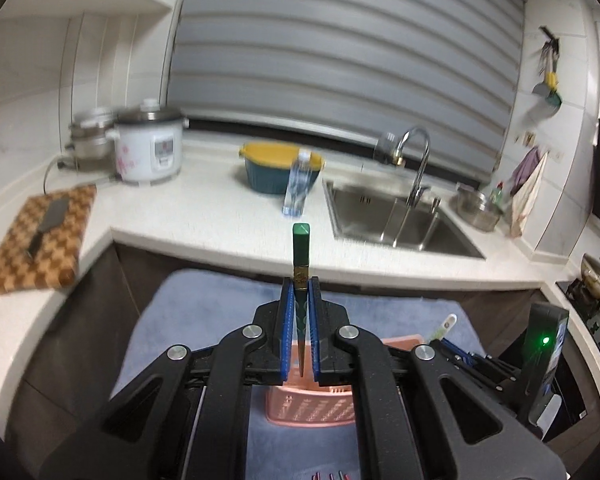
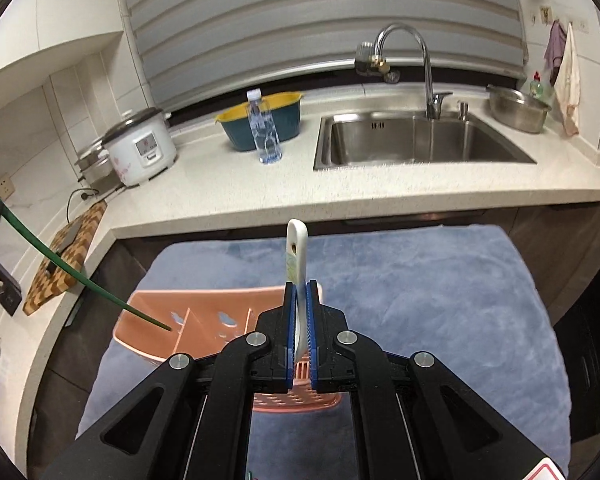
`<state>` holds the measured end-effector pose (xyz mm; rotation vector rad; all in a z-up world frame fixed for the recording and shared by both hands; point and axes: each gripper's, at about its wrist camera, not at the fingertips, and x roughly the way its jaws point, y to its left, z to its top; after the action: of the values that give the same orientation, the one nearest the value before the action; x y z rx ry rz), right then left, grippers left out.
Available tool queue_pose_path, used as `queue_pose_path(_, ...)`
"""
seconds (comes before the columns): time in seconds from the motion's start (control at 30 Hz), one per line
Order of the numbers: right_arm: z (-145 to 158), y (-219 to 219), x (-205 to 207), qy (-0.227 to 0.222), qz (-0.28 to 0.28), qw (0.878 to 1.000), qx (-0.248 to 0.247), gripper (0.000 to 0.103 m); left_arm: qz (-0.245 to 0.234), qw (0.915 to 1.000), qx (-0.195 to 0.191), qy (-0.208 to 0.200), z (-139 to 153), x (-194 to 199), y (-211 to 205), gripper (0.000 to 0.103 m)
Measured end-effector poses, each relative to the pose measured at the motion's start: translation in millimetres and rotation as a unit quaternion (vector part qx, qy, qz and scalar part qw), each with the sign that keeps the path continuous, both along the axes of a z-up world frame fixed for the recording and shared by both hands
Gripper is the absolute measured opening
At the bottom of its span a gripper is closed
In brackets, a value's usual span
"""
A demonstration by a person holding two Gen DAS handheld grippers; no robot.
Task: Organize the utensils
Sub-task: 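Carry spoon and green chopstick into the pink caddy and open both tools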
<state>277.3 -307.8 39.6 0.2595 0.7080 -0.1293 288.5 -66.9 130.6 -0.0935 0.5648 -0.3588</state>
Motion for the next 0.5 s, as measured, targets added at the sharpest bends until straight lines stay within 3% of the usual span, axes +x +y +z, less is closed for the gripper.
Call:
queue_pose_path(0.23, -11.3, 5.9, -1.1, 0.007, 0.004, 1.000, -0.015, 0.009, 0.008, 0.9996, 0.008, 0.028, -29.6, 8.9, 2.9, 0.009)
queue_pose_path(0.3, -8.2, 5.7, -3.1, 0.006, 0.004, 1.000, -0.013, 0.009, 0.014, 0.9994, 0.006, 0.032, -31.4, 8.4, 6.7, 0.029)
queue_pose_path(0.33, -5.9, 6.1, -6.7, 0.004, 0.004, 1.000, -0.012, 0.009, 0.020, 0.9993, 0.004, 0.031, -31.5, 6.1, 10.0, 0.033)
queue_pose_path(0.5, 2.7, 9.9, -29.4, -0.007, 0.003, 1.000, -0.018, 0.015, 0.029, 0.9992, 0.008, 0.028, -29.7, -7.9, 21.1, 0.035)
